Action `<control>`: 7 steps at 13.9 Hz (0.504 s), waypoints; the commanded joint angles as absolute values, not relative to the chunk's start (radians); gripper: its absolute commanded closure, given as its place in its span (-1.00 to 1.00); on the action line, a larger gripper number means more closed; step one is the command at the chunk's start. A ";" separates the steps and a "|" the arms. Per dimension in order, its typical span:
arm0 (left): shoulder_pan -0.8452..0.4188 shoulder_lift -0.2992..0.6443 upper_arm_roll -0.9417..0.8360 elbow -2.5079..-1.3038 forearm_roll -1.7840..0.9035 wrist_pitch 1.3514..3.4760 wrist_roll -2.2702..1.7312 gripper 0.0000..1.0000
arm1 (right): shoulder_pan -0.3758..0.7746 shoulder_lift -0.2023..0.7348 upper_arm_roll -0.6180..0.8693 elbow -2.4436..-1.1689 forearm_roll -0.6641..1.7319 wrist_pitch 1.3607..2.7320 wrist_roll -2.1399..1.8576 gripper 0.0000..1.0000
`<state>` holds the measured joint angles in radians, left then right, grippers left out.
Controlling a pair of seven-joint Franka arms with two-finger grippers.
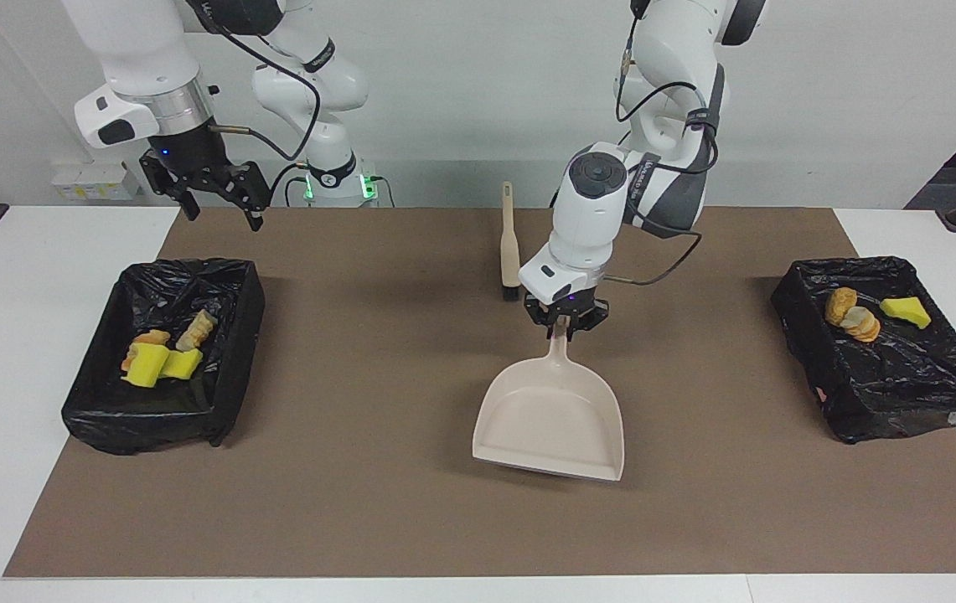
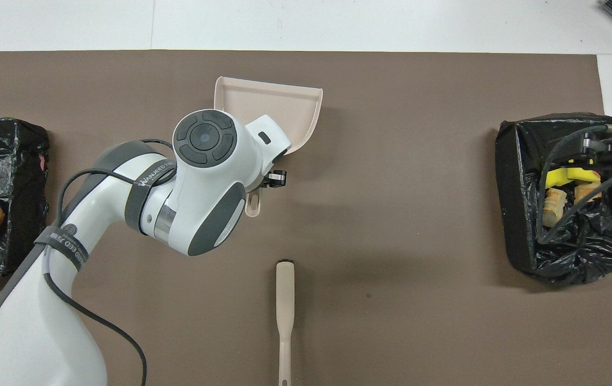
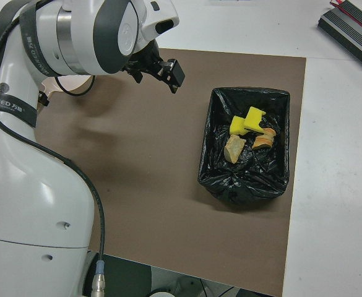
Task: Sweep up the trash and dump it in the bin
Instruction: 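Carry the empty dustpan back and set it on the table center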
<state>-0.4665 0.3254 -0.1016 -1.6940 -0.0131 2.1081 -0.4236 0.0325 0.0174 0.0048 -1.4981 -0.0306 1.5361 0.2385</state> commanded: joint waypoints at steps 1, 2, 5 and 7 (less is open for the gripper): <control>-0.508 0.316 -0.080 -1.697 -0.057 2.128 -0.485 1.00 | 0.018 0.002 0.002 -1.517 -0.029 1.540 0.206 -1.00; -0.518 0.308 -0.080 -1.736 -0.057 2.135 -0.474 1.00 | 0.000 0.005 0.006 -1.516 -0.029 1.546 0.206 -1.00; -0.554 0.313 -0.081 -1.778 -0.057 2.132 -0.466 1.00 | -0.034 0.012 0.025 -1.509 -0.032 1.545 0.206 -1.00; -0.555 0.308 -0.081 -1.792 -0.057 2.132 -0.459 1.00 | -0.020 0.011 0.026 -1.509 -0.026 1.546 0.206 -1.00</control>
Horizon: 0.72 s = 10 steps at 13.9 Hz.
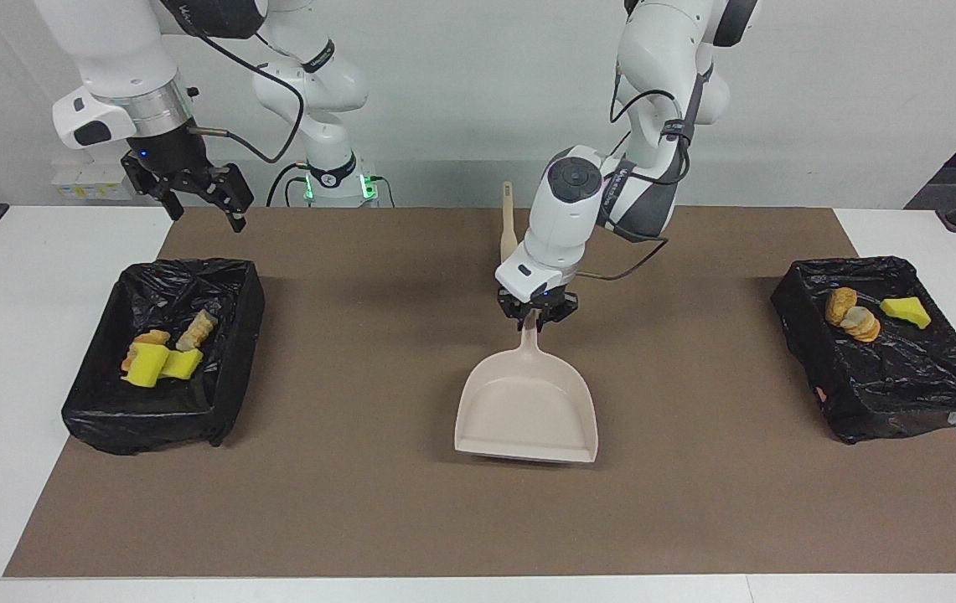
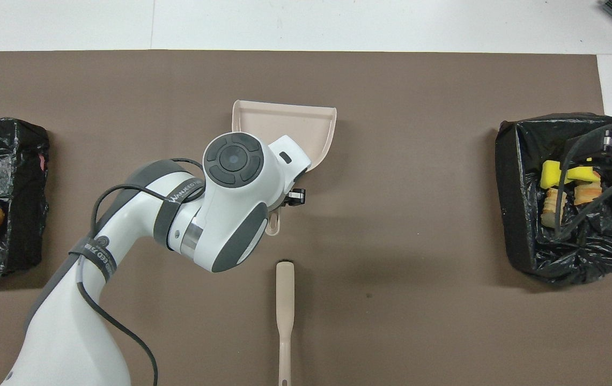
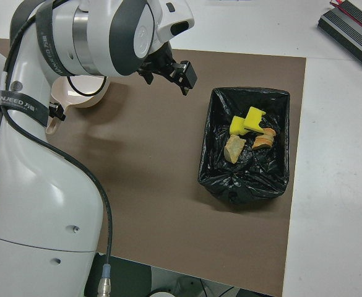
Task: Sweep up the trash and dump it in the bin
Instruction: 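Carry the empty dustpan back and set it on the table center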
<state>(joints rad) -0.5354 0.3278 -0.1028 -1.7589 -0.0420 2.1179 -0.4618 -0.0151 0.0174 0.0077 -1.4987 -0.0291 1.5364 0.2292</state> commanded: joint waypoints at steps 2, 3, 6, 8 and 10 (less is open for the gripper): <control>-0.584 0.331 -0.080 -1.801 -0.057 2.143 -0.407 1.00 | -0.020 0.009 0.026 -1.509 -0.028 1.546 0.207 -1.00; -0.589 0.342 -0.081 -1.801 -0.057 2.146 -0.413 1.00 | -0.018 0.008 0.028 -1.509 -0.028 1.545 0.209 -1.00; -0.588 0.342 -0.081 -1.804 -0.058 2.151 -0.428 1.00 | -0.018 0.008 0.028 -1.511 -0.023 1.546 0.207 -1.00; -0.584 0.342 -0.081 -1.812 -0.058 2.164 -0.483 1.00 | -0.018 0.008 0.026 -1.511 -0.014 1.546 0.213 -1.00; -0.587 0.338 -0.081 -1.827 -0.058 2.164 -0.488 1.00 | -0.018 0.006 0.026 -1.513 -0.014 1.546 0.216 -1.00</control>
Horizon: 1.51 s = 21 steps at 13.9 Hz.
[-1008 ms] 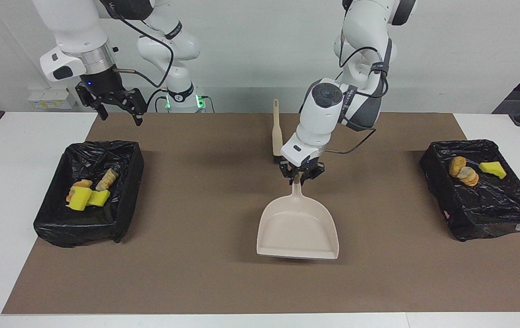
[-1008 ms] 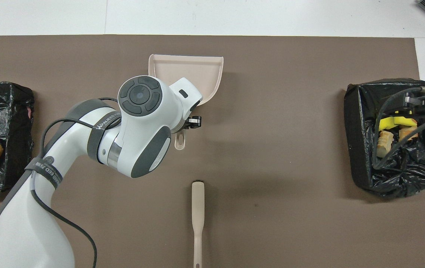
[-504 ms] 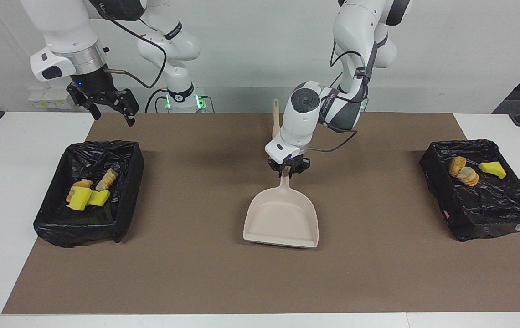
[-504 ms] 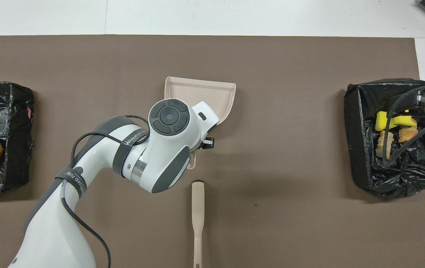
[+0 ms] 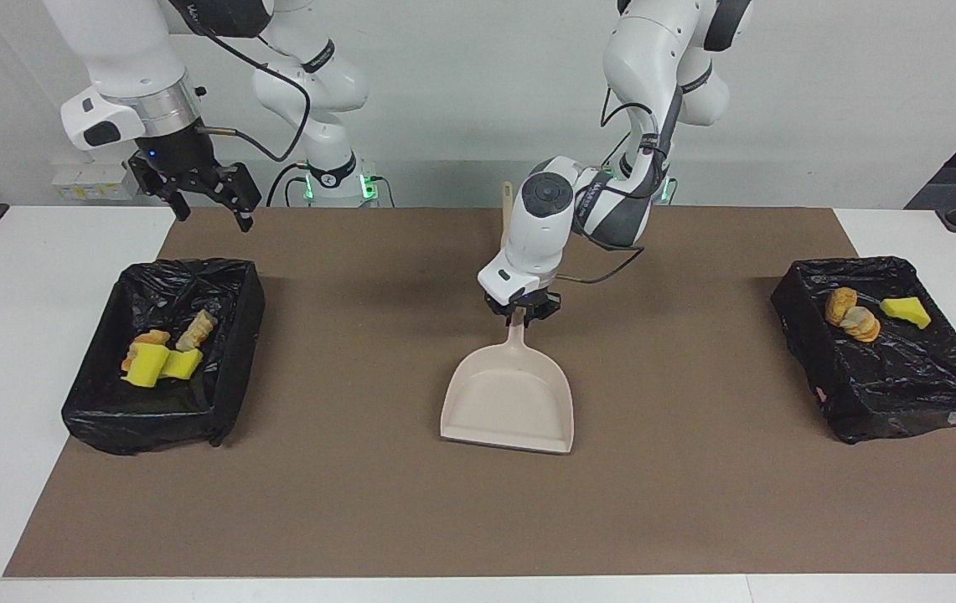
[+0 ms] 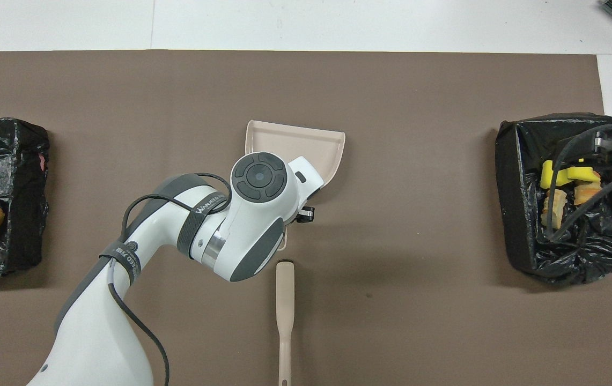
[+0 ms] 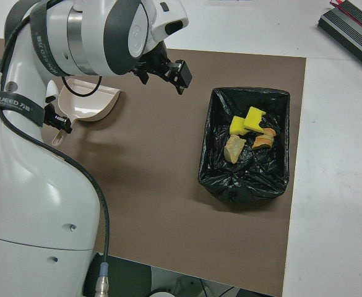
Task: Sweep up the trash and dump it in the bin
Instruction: 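Carry the empty dustpan back and set it on the table center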
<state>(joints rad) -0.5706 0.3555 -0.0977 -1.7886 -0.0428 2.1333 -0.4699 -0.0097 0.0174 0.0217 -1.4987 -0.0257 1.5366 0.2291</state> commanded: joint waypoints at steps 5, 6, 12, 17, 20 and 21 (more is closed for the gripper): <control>-0.581 0.333 -0.080 -1.845 -0.083 2.186 -0.584 -0.99 | -0.018 0.006 0.028 -1.513 -0.012 1.546 0.216 -1.00; -0.575 0.328 -0.080 -1.844 -0.083 2.184 -0.584 -1.00 | -0.018 0.006 0.028 -1.513 -0.012 1.546 0.215 -1.00; -0.411 0.218 -0.071 -1.806 -0.075 2.074 -0.549 -1.00 | -0.018 0.006 0.026 -1.513 -0.012 1.546 0.219 -1.00; -0.236 0.059 -0.066 -1.804 -0.057 1.889 -0.266 -1.00 | -0.020 0.006 0.026 -1.513 -0.012 1.548 0.219 -1.00; -0.193 0.026 -0.066 -1.749 0.023 1.788 -0.192 -1.00 | -0.021 0.006 0.026 -1.513 -0.012 1.548 0.221 -1.00; -0.181 0.026 -0.066 -1.705 0.023 1.726 -0.164 -1.00 | -0.021 0.005 0.026 -1.513 -0.014 1.548 0.221 -1.00</control>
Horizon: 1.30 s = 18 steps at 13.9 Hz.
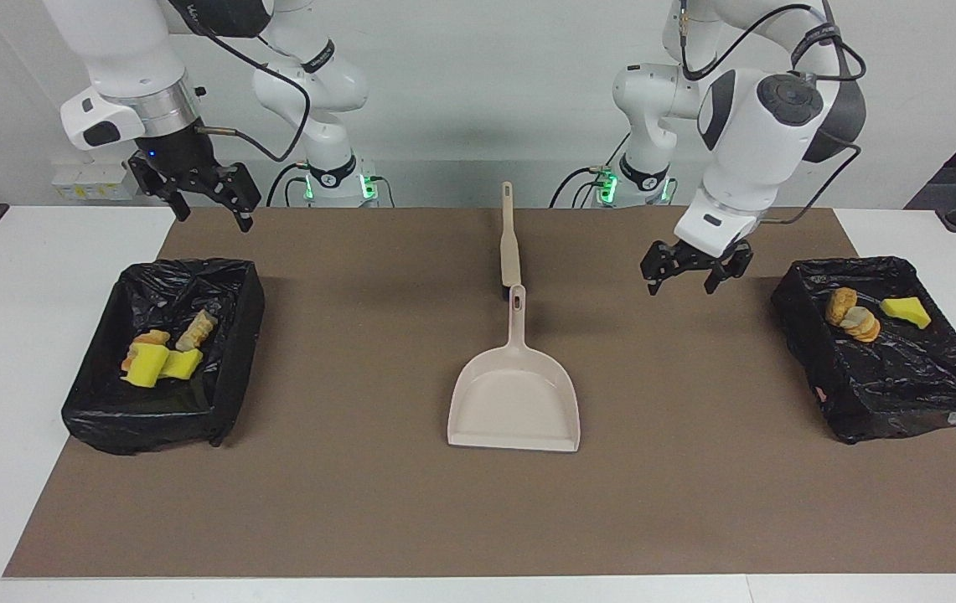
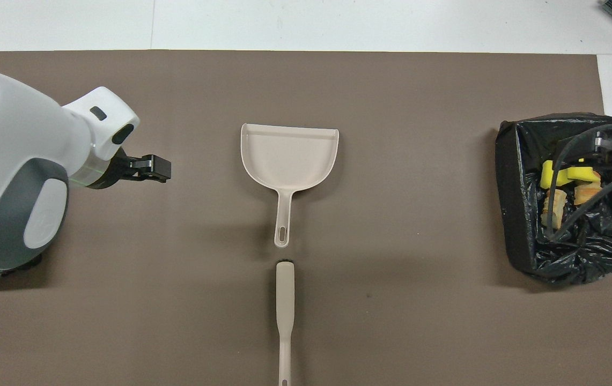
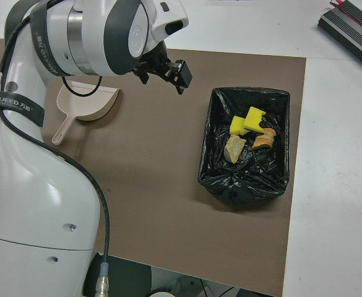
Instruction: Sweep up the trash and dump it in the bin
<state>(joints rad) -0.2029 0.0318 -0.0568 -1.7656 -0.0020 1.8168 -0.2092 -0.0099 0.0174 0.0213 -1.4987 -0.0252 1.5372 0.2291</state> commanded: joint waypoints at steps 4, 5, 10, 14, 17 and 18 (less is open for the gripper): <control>-0.106 -0.009 -0.066 -1.646 0.026 1.609 -0.108 -1.00 | -0.021 0.006 0.026 -1.513 -0.014 1.548 0.219 -1.00; -0.080 -0.023 -0.064 -1.646 0.026 1.592 -0.060 -1.00 | -0.021 0.005 0.026 -1.514 -0.014 1.548 0.219 -1.00; -0.032 -0.102 -0.054 -1.673 0.025 1.534 0.020 -1.00 | -0.021 0.005 0.026 -1.514 -0.014 1.546 0.218 -1.00; -0.032 -0.146 -0.051 -1.758 0.023 1.555 0.014 -1.00 | -0.023 0.005 0.026 -1.514 -0.012 1.546 0.218 -1.00; -0.034 -0.137 -0.051 -1.740 0.023 1.562 0.012 -1.00 | -0.023 0.005 0.026 -1.514 -0.012 1.546 0.218 -1.00; -0.034 -0.138 -0.051 -1.721 0.023 1.562 0.011 -1.00 | -0.023 0.005 0.026 -1.514 -0.012 1.546 0.218 -1.00</control>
